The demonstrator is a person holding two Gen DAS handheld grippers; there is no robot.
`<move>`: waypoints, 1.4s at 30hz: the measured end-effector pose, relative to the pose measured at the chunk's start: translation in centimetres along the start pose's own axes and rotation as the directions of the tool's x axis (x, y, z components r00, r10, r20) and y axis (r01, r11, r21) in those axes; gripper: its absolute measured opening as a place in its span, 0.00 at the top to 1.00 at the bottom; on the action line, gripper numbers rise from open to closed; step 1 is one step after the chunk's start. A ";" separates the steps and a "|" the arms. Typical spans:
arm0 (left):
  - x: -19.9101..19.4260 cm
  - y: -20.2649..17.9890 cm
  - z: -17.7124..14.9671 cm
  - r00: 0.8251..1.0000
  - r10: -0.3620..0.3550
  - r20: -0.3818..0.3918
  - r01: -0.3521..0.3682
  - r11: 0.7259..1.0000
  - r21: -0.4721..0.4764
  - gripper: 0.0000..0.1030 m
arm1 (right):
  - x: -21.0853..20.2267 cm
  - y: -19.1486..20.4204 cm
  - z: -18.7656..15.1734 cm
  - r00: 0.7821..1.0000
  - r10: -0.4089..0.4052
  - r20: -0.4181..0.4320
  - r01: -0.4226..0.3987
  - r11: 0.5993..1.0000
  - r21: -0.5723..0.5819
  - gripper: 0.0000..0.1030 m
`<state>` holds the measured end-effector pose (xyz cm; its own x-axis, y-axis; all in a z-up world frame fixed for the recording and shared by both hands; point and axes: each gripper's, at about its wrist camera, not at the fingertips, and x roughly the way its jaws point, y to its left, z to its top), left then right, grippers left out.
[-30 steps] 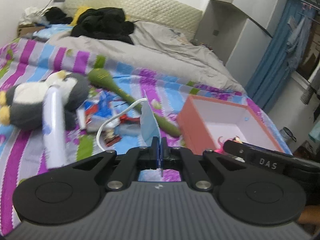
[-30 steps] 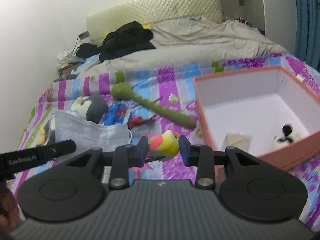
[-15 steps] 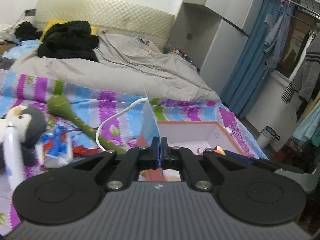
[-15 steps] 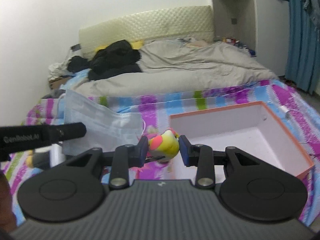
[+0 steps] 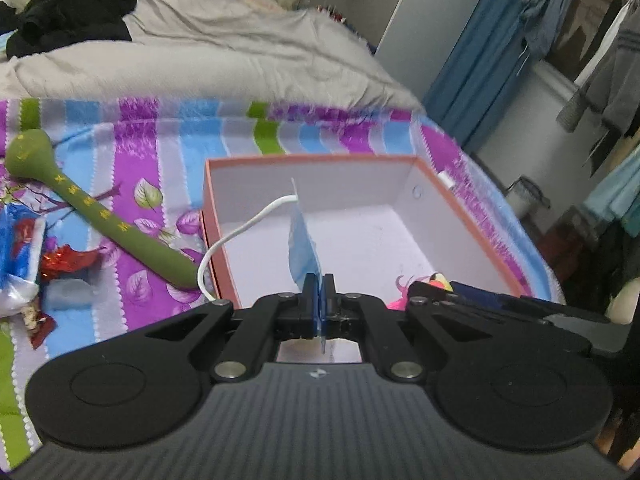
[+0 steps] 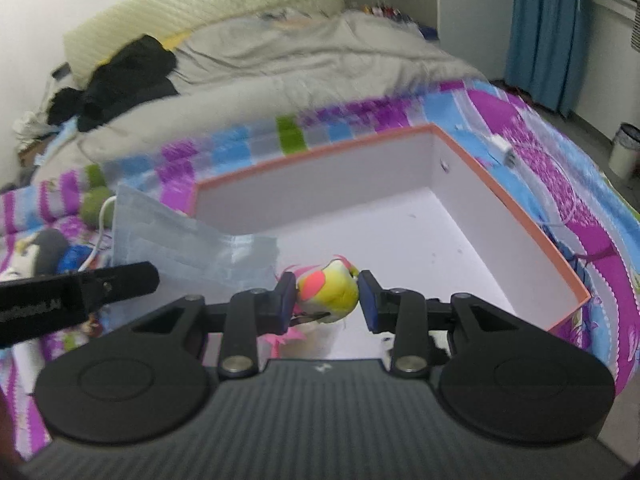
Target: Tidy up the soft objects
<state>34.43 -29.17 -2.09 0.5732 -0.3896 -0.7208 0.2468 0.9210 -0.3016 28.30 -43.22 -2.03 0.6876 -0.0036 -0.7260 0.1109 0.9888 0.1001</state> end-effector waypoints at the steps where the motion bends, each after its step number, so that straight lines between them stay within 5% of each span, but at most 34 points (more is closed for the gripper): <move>1: 0.9 0.1 0.0 1.000 -0.004 -0.012 0.004 1.000 -0.005 0.98 | 0.8 -0.5 0.0 1.000 -0.003 -0.013 0.003 1.000 0.006 0.64; 11: 5.1 1.2 -1.4 0.998 0.004 -0.066 -0.007 0.999 -0.038 0.95 | 4.6 -3.5 -1.4 0.996 0.001 -0.088 0.005 0.998 0.070 0.63; 15: 4.1 1.9 -1.3 0.999 0.018 -0.040 -0.020 0.998 -0.052 0.55 | 4.4 -3.5 -1.5 0.995 0.004 -0.099 0.004 0.997 0.076 0.53; 26: -5.3 1.8 -2.1 0.991 0.047 0.124 -0.046 0.999 -0.011 0.54 | -1.8 -1.3 -0.5 0.998 0.069 0.016 -0.070 0.995 0.077 0.51; 42: -20.2 5.3 -9.0 0.954 0.103 0.282 -0.104 0.995 -0.009 0.54 | -13.8 5.5 -4.4 0.970 0.178 0.164 -0.176 0.984 -0.028 0.51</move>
<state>17.07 -16.34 5.25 0.7926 -0.2786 -0.5424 0.1784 0.9565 -0.2307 16.30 -37.04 5.54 0.8049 0.1479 -0.5747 -0.0319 0.9778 0.2069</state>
